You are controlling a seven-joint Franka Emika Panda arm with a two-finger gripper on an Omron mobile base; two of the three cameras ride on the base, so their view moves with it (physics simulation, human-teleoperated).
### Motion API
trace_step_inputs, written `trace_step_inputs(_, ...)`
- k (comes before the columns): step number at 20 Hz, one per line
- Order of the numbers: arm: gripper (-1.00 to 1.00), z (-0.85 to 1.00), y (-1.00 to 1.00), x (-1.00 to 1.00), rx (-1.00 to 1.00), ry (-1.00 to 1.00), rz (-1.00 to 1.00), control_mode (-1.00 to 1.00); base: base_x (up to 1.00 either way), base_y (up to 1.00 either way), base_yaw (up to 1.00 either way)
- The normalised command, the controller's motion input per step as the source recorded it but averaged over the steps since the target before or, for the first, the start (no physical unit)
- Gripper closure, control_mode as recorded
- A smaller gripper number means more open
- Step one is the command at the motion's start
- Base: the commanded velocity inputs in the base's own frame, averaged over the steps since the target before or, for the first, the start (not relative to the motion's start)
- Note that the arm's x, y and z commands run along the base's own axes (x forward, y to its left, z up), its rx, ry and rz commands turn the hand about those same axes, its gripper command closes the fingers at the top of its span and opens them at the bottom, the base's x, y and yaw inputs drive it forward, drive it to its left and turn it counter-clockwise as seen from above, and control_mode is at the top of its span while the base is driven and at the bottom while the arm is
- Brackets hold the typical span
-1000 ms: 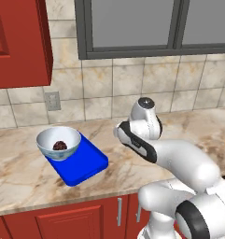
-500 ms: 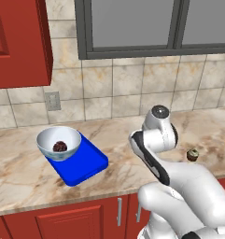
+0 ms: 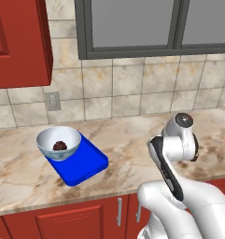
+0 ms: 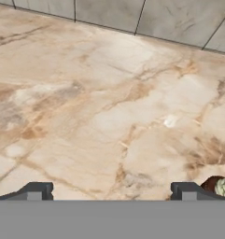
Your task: Place the bowl with cake and the cupcake onto the tray.
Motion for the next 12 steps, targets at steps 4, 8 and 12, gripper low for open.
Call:
trace_step_inputs(4, -1.0, 0.0, -0.57, -0.25, 0.0, 0.0, 0.0, -1.0, 0.0, 0.0, 0.0)
trace_step_inputs(8, -1.0, 0.0, -0.49, -0.12, 0.0, 0.0, 0.0, -1.0, 0.0, 0.0, 0.0)
trace_step_inputs(12, -1.0, 0.0, -0.44, -0.02, 0.0, 0.0, 0.0, -1.0, 0.0, 0.0, 0.0)
